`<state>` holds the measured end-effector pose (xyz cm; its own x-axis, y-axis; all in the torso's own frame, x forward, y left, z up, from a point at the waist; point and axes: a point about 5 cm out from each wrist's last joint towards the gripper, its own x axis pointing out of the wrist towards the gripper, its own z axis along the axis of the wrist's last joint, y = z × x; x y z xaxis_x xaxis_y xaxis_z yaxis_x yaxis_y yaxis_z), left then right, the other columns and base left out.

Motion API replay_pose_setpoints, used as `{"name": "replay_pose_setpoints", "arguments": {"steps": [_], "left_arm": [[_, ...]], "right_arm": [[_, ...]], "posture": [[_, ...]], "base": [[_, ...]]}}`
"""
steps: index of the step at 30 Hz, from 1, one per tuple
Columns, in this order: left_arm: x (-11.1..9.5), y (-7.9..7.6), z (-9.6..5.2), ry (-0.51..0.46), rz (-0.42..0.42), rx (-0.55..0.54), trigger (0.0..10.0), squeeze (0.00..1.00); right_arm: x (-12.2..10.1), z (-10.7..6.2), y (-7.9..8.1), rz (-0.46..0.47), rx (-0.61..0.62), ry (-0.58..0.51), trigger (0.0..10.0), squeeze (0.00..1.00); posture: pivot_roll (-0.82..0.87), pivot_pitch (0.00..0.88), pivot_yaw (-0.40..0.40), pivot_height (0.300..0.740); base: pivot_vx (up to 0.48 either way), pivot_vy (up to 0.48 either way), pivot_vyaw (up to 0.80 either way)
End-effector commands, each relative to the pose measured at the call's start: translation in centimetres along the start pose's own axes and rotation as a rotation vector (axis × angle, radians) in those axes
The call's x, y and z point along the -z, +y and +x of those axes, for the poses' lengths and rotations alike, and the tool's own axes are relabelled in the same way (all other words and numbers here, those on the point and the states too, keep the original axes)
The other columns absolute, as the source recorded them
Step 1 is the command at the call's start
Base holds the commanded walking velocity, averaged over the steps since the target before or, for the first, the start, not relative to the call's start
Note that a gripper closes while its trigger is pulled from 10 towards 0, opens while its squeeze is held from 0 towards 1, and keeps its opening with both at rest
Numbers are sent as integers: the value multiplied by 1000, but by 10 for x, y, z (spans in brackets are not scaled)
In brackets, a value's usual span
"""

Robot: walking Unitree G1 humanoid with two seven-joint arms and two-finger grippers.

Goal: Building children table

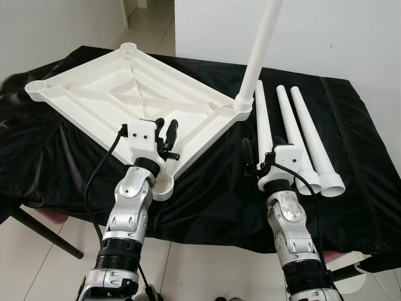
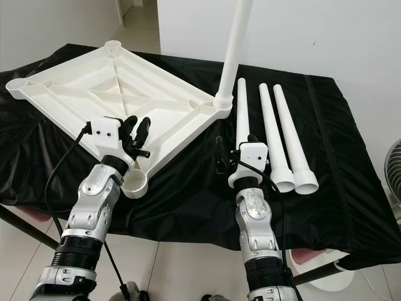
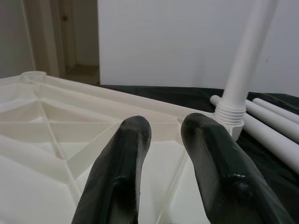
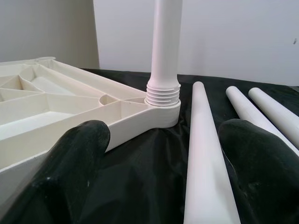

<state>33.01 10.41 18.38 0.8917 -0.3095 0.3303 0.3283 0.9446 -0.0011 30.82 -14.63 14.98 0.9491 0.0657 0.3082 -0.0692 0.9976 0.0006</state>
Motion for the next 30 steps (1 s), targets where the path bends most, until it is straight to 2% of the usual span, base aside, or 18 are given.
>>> {"name": "replay_pose_setpoints", "arguments": {"steps": [1, 4, 12, 17, 18, 20, 24, 25, 30], "left_arm": [[3, -2, -2, -2, 11, 31, 10000, 0], [4, -2, -3, -6, 28, 45, 10000, 0], [0, 1, -8, -15, 6, 55, 10000, 0], [-4, 5, -10, -30, 20, 56, 10000, 0], [-4, 5, -10, -32, 23, 55, 10000, 0], [-3, 5, -10, -34, 20, 55, 10000, 0], [-3, 5, -11, -35, 15, 50, 10000, 0], [-3, 5, -12, -36, 14, 44, 10000, 0], [-4, 7, -11, -35, 18, 17, 10000, 0]], "right_arm": [[1, 0, 0, 9, 14, 4, 10000, 0], [2, 0, -1, 7, 31, 6, 10000, 0], [2, 0, -7, -23, 66, 17, 10000, 0], [2, 1, -3, 0, 39, 8, 10000, 0], [2, 1, -1, 5, 31, 8, 10000, 584], [1, 2, 0, 3, 24, 7, 10000, 612], [1, 3, 1, 1, 15, 6, 10000, 545], [0, 3, 1, -4, 10, 4, 10000, 0], [-1, 3, 0, -10, 3, 2, 10000, 0]], "posture": [[115, 78, -18, 740], [115, 78, -18, 740], [119, 83, -7, 740], [128, 84, -16, 740], [123, 82, -21, 740], [121, 82, -22, 740], [115, 81, -25, 740], [105, 83, -28, 740], [97, 89, -20, 740]], "base": [[0, 0, 0], [0, 0, 0], [0, 0, 0], [0, 0, 0], [0, 0, 0], [0, 0, 0], [0, 0, 0], [0, 0, 0], [0, 0, 0]]}}
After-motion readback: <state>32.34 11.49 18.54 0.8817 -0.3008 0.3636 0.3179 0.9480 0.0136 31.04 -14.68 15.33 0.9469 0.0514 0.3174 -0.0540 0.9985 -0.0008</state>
